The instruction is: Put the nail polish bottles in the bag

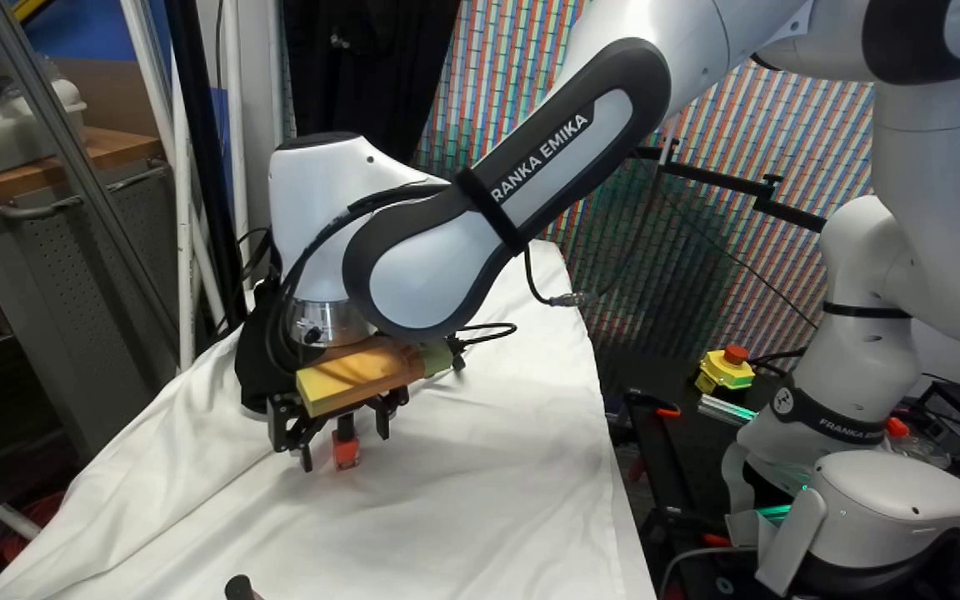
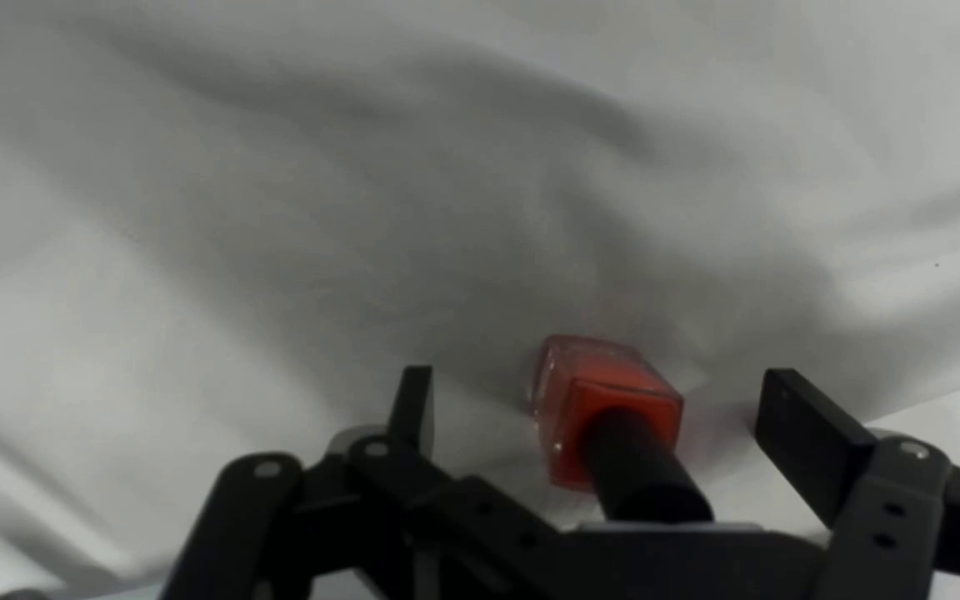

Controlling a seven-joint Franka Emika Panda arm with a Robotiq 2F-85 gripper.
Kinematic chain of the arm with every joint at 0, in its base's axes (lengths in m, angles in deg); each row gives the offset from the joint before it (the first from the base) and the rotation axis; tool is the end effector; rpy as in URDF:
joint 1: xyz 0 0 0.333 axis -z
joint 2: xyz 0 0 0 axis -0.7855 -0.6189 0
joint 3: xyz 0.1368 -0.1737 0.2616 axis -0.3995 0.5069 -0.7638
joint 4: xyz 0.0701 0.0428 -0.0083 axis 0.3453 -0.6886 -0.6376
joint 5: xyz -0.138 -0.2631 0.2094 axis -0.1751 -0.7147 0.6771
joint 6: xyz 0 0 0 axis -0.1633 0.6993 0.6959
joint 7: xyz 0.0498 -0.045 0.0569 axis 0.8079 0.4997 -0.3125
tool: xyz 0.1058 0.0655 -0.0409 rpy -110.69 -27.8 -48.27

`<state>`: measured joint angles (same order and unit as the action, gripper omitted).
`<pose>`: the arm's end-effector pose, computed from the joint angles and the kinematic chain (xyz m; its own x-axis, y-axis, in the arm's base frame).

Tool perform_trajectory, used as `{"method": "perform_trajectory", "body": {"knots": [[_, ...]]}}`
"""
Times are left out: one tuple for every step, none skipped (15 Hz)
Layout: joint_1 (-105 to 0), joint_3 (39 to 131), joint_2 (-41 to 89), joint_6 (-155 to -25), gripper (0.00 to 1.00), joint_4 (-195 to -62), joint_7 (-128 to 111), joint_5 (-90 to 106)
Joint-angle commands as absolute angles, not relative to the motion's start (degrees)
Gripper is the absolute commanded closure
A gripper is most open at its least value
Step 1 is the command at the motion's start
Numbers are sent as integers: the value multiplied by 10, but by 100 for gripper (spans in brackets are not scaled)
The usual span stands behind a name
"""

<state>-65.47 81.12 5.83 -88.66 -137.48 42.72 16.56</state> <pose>0.6302 0.1568 0.2377 0.6867 -0.7224 -0.0814 -0.7247 -0.6890 0.0006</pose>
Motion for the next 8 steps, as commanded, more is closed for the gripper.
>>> {"method": "perform_trajectory", "body": {"knots": [[-663,814,56,-894,0,-1375,437,158],[-663,815,56,-894,0,-1375,438,158],[-663,815,56,-894,0,-1375,437,158],[-662,814,56,-894,0,-1376,437,159],[-662,814,56,-894,0,-1376,437,160],[-661,812,55,-893,0,-1375,435,161],[-661,811,55,-893,0,-1375,434,162],[-660,810,55,-892,0,-1375,432,163]]}}
